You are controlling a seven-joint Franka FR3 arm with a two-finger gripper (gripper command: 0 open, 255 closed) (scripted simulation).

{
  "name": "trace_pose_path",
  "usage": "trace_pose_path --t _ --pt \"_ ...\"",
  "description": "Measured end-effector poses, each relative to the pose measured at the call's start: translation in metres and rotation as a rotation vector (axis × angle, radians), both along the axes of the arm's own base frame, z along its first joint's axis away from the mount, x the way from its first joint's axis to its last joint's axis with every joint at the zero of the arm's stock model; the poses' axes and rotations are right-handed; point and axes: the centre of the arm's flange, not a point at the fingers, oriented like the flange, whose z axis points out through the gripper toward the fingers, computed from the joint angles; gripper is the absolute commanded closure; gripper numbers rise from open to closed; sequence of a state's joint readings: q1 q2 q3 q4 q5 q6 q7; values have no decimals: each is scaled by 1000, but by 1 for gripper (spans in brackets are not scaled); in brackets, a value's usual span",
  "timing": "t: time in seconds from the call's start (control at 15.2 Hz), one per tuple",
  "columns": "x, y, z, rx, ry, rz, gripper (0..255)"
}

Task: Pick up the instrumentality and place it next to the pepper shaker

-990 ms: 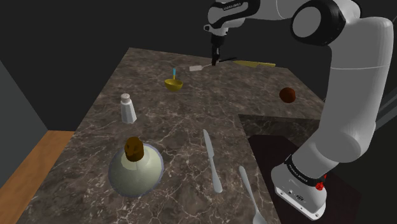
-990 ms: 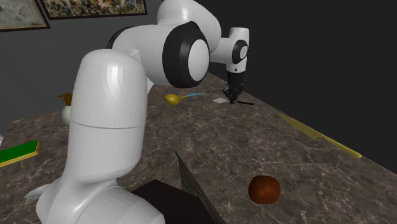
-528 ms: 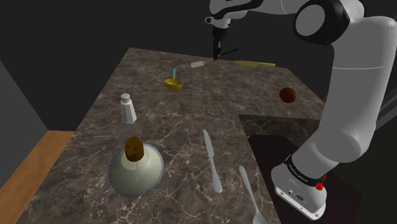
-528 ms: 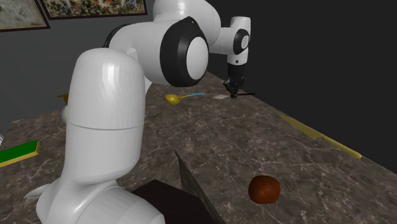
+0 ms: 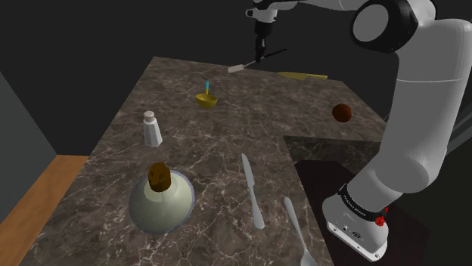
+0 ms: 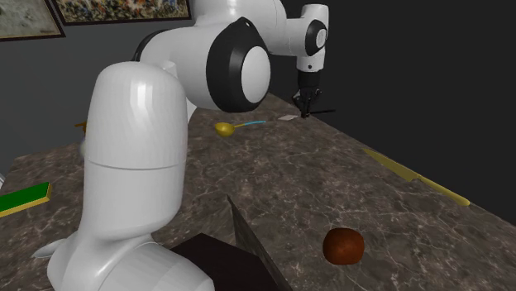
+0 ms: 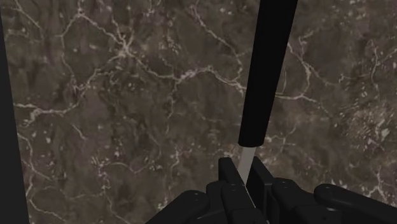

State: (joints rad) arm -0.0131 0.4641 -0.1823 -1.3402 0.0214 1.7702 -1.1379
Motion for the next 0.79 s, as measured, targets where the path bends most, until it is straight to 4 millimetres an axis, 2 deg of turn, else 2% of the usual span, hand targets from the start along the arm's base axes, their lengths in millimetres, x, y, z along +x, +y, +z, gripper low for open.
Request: trace_pose_path --t 0.66,0.79 --pt "0 0 52 0 0 0 255" --pt "-7 16 53 0 0 0 255"
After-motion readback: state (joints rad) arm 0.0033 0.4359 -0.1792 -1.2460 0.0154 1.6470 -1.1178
